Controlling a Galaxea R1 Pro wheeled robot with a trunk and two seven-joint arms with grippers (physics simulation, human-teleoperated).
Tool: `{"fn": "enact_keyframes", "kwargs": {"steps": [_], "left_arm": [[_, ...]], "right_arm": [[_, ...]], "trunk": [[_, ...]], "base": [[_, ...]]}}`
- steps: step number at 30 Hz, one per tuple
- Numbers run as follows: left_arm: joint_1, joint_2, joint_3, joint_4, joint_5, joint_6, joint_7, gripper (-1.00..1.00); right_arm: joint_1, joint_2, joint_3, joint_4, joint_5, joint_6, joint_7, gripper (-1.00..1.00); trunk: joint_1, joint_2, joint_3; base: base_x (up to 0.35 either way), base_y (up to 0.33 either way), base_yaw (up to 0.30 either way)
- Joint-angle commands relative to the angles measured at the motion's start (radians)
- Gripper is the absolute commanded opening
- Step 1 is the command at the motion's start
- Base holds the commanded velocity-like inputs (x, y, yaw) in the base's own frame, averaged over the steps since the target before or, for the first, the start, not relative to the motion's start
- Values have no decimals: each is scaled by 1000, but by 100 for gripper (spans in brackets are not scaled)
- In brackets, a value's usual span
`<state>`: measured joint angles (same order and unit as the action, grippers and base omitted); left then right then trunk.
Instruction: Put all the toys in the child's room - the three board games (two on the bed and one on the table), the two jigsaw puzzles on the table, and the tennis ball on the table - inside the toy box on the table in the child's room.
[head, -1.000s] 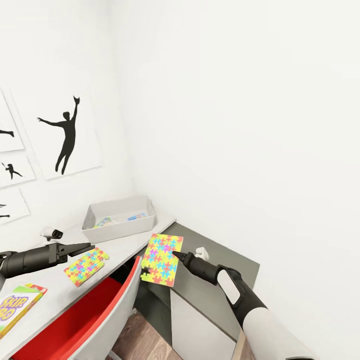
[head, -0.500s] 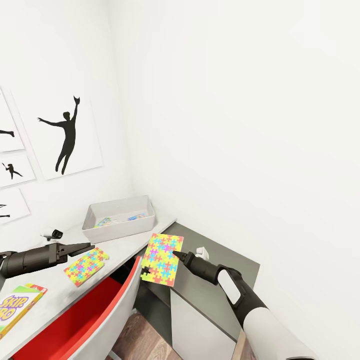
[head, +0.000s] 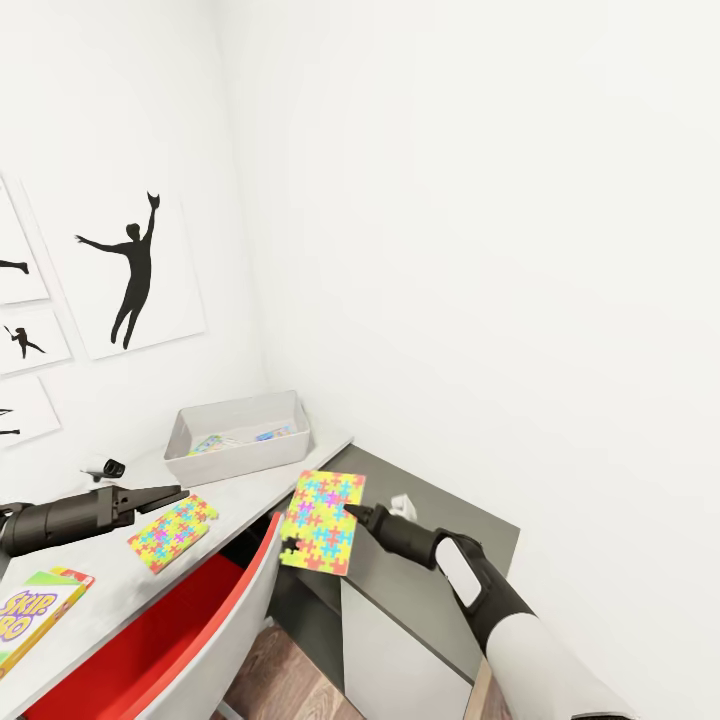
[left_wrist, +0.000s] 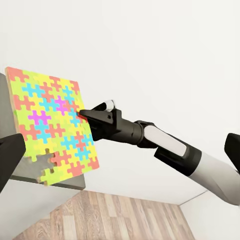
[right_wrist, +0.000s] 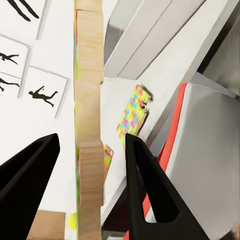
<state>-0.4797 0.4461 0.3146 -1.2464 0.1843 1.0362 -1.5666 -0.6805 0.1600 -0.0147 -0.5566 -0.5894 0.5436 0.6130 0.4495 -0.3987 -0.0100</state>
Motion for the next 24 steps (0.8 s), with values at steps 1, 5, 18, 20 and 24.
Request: {"fn": "enact_keyframes", "kwargs": {"steps": [1, 5, 18, 20, 24], "left_arm": [[0, 0, 0, 0, -1, 11, -4, 100], [0, 0, 0, 1, 0, 11, -4, 100], [0, -3, -1, 3, 0, 11, -4, 100], [0, -4, -1, 3, 0, 11, -4, 100], [0, -4, -1, 3, 0, 11, -4, 100]], "right_arm": [[-7, 1, -2, -2, -5, 33, -4, -100], [-72, 6, -9, -55, -6, 127, -45, -100], [-442, 14, -49, -97, -275, 299, -497, -100], [-492, 14, -49, -91, -314, 305, -585, -100], [-581, 14, -50, -47, -355, 306, -718, -100]], "trunk": [[0, -1, -1], [0, -1, -1], [0, -1, -1], [0, -1, -1], [0, -1, -1]], "base": [[0, 0, 0], [0, 0, 0], [0, 0, 0], [0, 0, 0], [0, 0, 0]]}}
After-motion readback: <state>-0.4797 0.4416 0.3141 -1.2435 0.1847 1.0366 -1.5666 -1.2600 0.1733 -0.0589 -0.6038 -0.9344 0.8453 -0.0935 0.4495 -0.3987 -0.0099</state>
